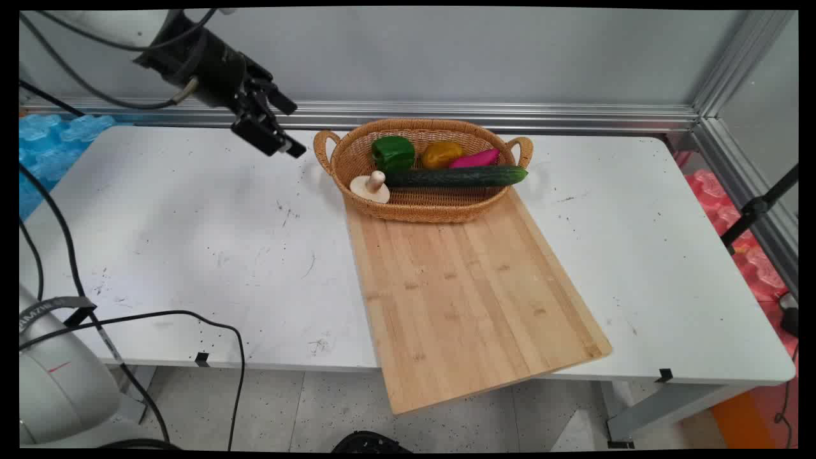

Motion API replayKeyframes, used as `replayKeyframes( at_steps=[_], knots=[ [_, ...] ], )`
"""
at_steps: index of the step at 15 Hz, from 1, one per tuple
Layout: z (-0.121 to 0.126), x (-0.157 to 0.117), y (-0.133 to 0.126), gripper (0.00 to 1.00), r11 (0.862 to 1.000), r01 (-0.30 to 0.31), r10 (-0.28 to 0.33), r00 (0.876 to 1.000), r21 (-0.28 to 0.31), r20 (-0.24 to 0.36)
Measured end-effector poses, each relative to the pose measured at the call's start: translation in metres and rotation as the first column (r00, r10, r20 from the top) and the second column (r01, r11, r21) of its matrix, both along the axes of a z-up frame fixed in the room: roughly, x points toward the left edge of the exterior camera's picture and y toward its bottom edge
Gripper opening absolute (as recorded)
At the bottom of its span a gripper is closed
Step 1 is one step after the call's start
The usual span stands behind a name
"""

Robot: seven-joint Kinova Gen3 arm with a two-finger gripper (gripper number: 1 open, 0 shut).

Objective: Pick up the cucumber from the vegetable basket

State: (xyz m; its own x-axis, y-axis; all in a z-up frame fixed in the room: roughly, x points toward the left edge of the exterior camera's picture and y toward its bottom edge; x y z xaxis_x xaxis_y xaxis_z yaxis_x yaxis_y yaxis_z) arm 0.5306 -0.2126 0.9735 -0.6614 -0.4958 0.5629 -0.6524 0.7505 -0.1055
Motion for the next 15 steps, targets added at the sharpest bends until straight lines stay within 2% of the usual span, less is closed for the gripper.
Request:
replayKeyframes(
  at_steps=[5,7,10,15],
  knots=[
    [0.001,-0.007,-0.027,1.00,0.997,-0.070,0.070,0.997,-0.025,0.008],
    [-0.002,-0.013,-0.041,1.00,0.996,-0.081,0.081,0.997,-0.030,0.010],
    [-0.010,-0.024,-0.062,1.00,0.998,-0.056,0.057,0.998,-0.033,0.014],
    [-0.035,-0.051,-0.102,1.00,0.999,0.037,-0.037,0.999,-0.026,0.020]
  ],
)
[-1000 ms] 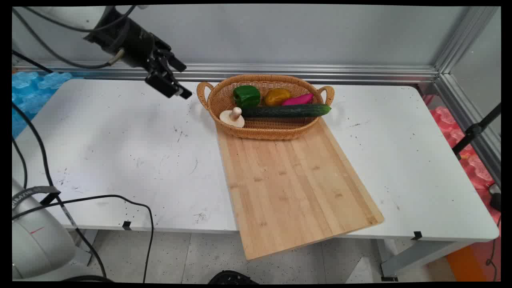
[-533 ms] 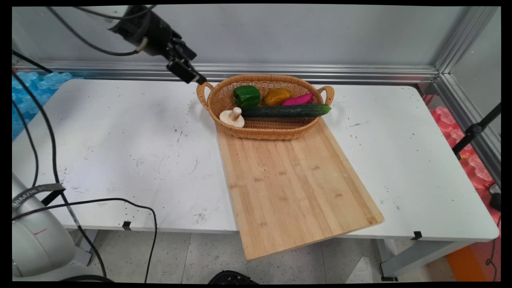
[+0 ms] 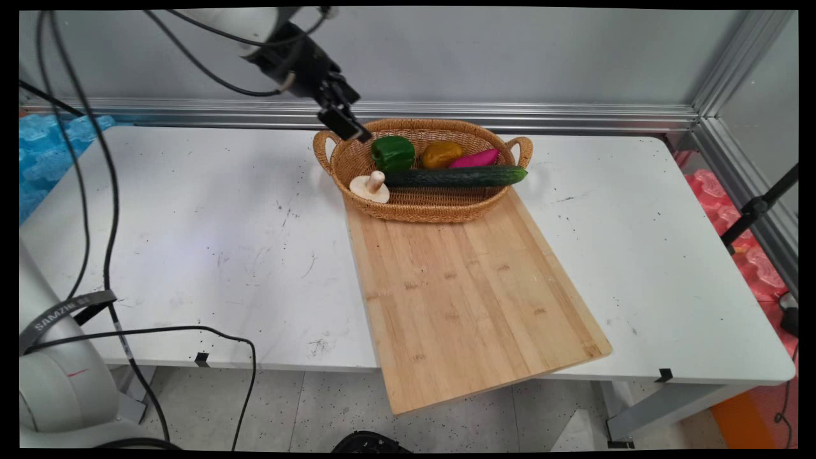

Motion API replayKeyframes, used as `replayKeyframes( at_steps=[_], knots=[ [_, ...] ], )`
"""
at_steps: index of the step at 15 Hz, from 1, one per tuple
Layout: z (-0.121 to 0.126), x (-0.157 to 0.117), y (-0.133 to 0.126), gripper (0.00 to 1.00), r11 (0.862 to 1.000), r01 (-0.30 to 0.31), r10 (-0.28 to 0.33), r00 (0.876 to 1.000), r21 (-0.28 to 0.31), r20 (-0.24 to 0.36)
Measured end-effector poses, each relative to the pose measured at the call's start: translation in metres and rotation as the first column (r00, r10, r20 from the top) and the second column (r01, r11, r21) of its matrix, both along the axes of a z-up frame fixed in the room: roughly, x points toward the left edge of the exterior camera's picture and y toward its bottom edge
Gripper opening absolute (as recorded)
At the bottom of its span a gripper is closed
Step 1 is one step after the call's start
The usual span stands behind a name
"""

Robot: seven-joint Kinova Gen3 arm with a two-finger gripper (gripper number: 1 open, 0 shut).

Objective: Pick up the cucumber from the vegetable basket

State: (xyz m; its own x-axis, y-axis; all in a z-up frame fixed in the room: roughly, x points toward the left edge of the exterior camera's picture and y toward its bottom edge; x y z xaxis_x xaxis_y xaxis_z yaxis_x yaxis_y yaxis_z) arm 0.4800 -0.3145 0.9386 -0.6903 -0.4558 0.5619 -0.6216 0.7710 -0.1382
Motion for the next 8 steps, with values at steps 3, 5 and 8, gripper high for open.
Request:
replayKeyframes(
  at_steps=[3,5,8],
  knots=[
    [-0.019,-0.018,-0.024,1.00,0.999,0.048,-0.048,0.999,0.005,0.004],
    [-0.032,-0.031,-0.039,1.00,0.997,0.079,-0.079,0.997,0.008,0.005],
    [-0.052,-0.052,-0.064,1.00,0.991,0.134,-0.134,0.991,0.013,0.005]
  ],
)
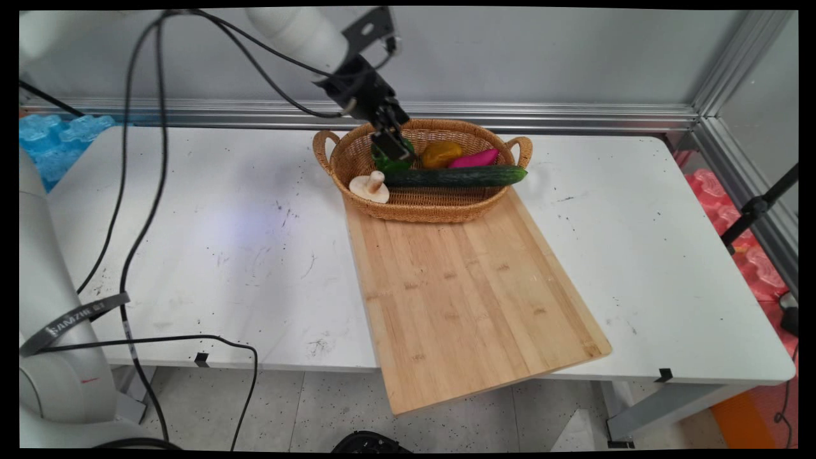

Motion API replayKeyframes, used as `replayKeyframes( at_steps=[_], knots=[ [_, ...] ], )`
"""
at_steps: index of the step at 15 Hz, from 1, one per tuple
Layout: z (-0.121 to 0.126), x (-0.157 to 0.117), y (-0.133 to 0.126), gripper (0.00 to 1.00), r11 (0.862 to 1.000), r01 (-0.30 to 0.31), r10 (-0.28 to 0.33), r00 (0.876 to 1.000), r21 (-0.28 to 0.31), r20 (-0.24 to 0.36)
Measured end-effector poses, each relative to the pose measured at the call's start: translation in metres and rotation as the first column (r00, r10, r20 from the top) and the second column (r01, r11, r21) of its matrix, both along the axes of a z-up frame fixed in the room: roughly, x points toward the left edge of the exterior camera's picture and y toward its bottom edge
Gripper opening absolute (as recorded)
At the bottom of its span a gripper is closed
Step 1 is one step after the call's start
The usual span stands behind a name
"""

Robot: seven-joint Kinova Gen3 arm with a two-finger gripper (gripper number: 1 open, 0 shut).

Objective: Pick up the cucumber from the vegetable basket

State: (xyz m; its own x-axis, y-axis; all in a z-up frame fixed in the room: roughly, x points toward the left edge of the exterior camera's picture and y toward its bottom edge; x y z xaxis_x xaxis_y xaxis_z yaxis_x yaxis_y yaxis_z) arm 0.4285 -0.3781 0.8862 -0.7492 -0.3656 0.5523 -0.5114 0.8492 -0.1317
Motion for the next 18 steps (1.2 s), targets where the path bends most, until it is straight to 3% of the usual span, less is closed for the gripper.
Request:
replayKeyframes(
  at_steps=[7,18],
  knots=[
    [-0.043,-0.030,-0.040,1.00,0.994,0.103,-0.104,0.995,0.017,0.014],
    [-0.090,-0.058,-0.072,1.00,0.968,0.242,-0.244,0.969,0.066,0.032]
  ],
)
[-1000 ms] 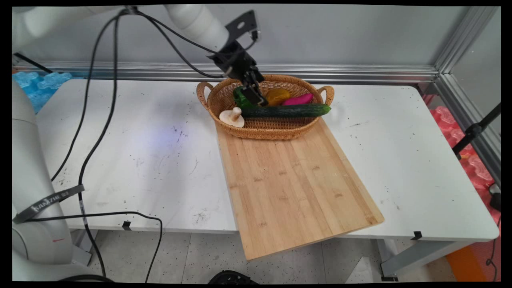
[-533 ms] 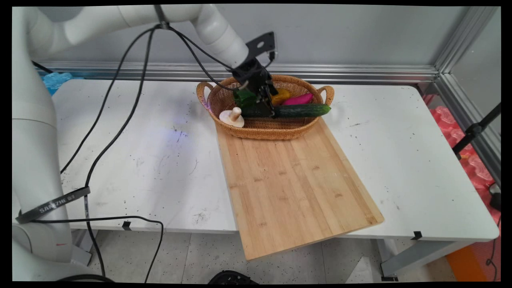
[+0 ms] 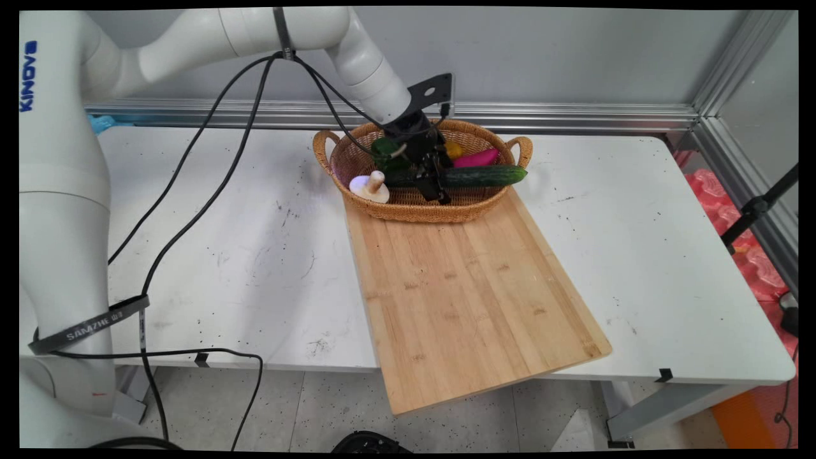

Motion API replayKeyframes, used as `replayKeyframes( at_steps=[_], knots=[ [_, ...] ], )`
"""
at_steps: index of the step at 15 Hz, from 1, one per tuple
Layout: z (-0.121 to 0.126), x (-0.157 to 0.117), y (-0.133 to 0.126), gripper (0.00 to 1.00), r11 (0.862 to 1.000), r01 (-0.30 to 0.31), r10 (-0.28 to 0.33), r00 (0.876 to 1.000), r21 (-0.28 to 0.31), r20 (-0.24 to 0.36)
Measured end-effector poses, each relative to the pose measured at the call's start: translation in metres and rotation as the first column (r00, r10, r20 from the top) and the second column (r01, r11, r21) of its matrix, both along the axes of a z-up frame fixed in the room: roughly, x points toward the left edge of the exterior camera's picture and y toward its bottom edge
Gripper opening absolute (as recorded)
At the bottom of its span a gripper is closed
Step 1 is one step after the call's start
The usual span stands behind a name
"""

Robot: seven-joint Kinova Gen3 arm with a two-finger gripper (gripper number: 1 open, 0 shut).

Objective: Pick up the cucumber from the vegetable basket

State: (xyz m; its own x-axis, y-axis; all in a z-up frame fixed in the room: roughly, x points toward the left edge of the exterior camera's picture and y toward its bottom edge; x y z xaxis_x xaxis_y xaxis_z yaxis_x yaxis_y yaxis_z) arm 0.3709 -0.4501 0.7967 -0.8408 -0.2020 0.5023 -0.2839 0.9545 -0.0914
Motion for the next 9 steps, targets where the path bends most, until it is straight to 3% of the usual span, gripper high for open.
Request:
replayKeyframes(
  at_steps=[7,8,9],
  knots=[
    [0.0035,0.0000,-0.0087,1.00,0.998,0.058,-0.058,0.998,-0.002,0.006],
    [0.0058,0.0012,-0.0093,0.00,0.998,0.068,-0.068,0.998,-0.001,0.006],
    [0.0070,0.0019,-0.0094,0.00,0.997,0.074,-0.074,0.997,0.001,0.007]
  ],
)
